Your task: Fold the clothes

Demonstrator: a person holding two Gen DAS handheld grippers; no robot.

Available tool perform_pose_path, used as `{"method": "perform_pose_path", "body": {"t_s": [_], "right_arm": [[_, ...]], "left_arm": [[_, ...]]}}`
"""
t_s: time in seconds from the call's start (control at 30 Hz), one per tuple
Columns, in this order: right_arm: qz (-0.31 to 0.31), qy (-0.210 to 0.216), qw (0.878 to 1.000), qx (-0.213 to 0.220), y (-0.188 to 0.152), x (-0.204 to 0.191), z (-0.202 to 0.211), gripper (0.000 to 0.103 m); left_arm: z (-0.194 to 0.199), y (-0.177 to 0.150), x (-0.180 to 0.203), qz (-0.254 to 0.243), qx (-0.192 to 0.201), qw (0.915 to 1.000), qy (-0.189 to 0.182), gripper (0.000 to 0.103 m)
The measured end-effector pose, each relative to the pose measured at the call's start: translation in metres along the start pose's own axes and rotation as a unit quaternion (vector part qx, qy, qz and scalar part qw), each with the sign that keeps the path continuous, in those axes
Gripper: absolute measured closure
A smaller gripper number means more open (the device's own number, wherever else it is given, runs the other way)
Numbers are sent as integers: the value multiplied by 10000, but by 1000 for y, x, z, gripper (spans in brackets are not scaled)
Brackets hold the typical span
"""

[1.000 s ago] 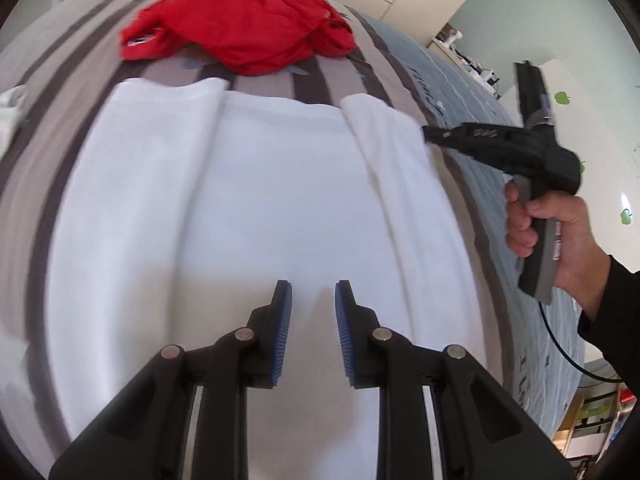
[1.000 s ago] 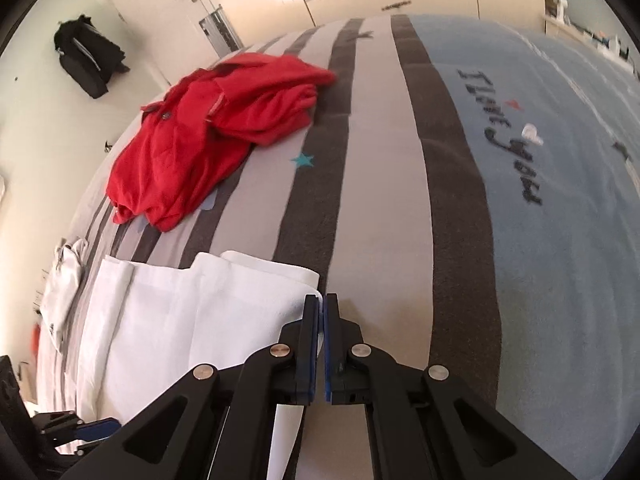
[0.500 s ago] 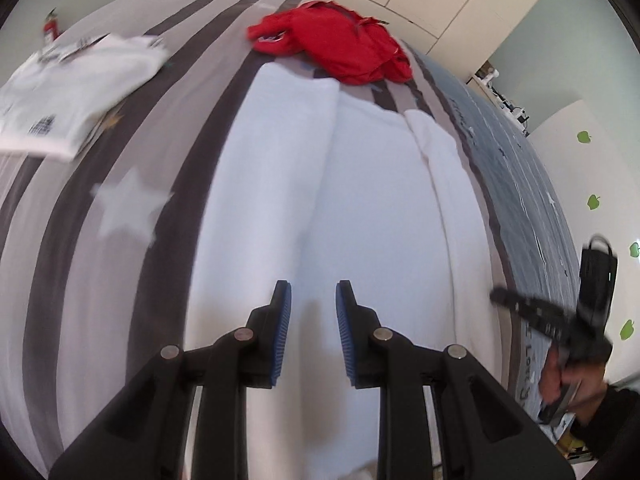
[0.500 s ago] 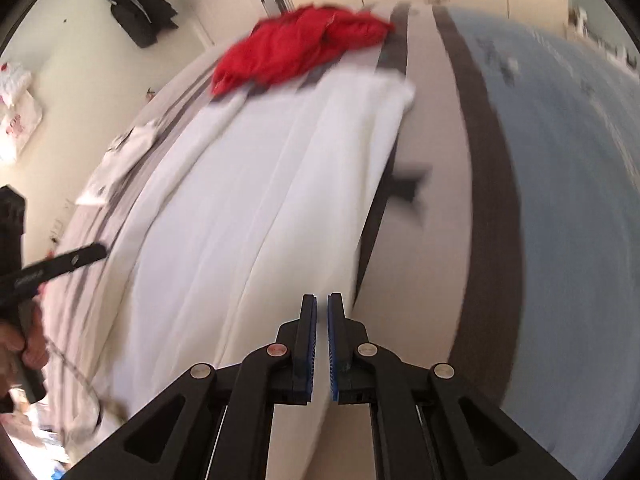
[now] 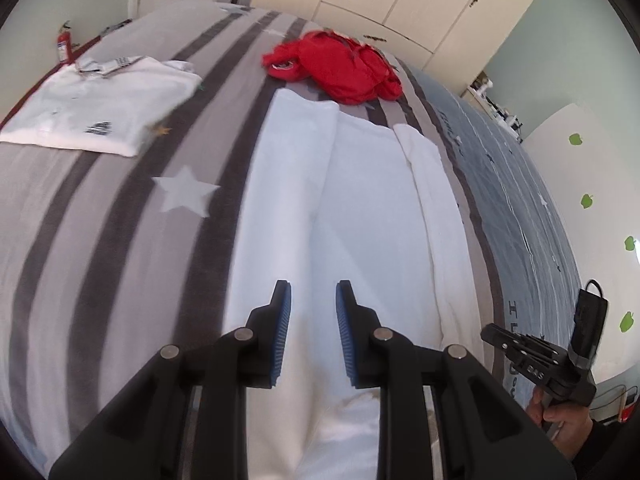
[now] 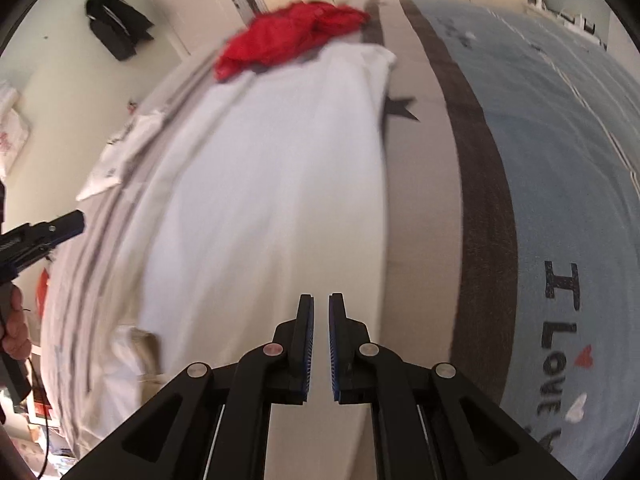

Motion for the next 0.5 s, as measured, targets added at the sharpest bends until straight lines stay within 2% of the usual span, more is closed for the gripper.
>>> {"method": "perform_pose_path", "body": {"t_s": [0.1, 0.27, 0.37, 0.5], "right_arm": [[60, 188, 9998, -27, -6, -26, 1, 96], [110, 359, 9986, -360, -27, -59, -20, 96], [132, 395, 9978, -520, -45, -78, -26, 96], [113, 310, 9983, -481, -54, -91, -22, 96]], "left_arm": [[12, -12, -17, 78, -61, 9999, 118, 83], [26, -35, -43, 93, -200, 9995, 236, 83], [35, -38, -59, 184, -166, 9992, 305, 83], [42, -41, -73, 118, -126, 9996, 227, 83]]}}
Point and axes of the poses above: each gripper's, at about its wrist camera, not at the fingertips, and z roughly against the way its jaws point, x to its right, y to its top, the point moved 3 cm from there along -z, roughly the way its jaws point, and after that the axes turned 13 degrees about z, right-handed, at the moved point
